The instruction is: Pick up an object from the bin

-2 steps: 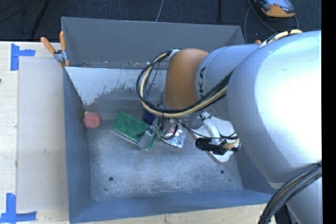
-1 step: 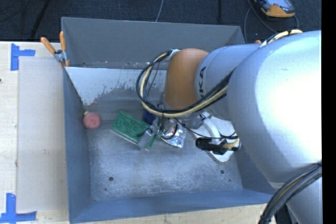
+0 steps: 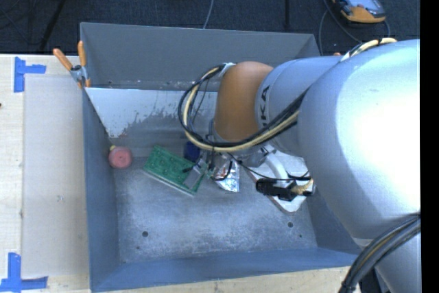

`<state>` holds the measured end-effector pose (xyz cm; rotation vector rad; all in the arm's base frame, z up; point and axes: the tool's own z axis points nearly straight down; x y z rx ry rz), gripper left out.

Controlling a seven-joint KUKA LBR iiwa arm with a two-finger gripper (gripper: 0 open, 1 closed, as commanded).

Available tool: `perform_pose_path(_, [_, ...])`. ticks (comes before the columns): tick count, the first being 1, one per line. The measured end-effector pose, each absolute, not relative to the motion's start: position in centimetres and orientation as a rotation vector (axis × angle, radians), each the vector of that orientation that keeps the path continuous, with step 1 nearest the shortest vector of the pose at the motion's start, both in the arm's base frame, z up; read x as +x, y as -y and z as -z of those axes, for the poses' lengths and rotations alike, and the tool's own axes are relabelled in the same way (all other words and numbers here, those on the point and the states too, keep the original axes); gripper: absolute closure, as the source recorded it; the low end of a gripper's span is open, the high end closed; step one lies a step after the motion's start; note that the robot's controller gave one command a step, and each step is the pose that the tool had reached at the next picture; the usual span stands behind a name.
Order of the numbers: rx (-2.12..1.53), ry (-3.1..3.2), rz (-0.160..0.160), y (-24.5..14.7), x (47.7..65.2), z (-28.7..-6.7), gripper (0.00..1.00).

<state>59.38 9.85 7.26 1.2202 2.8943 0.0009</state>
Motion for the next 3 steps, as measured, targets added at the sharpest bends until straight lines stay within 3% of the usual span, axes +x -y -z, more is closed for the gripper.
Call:
perform_pose_path(1, [1.213,-2.898,-0.001,-9.8,59.4,-10.2,1.00])
perform_pose_path(2, [1.204,-2.896,-0.004,-9.8,59.6,-17.0,1.00])
perform_pose_path(3, [1.199,-2.904,0.003,-9.8,59.6,-17.1,1.00])
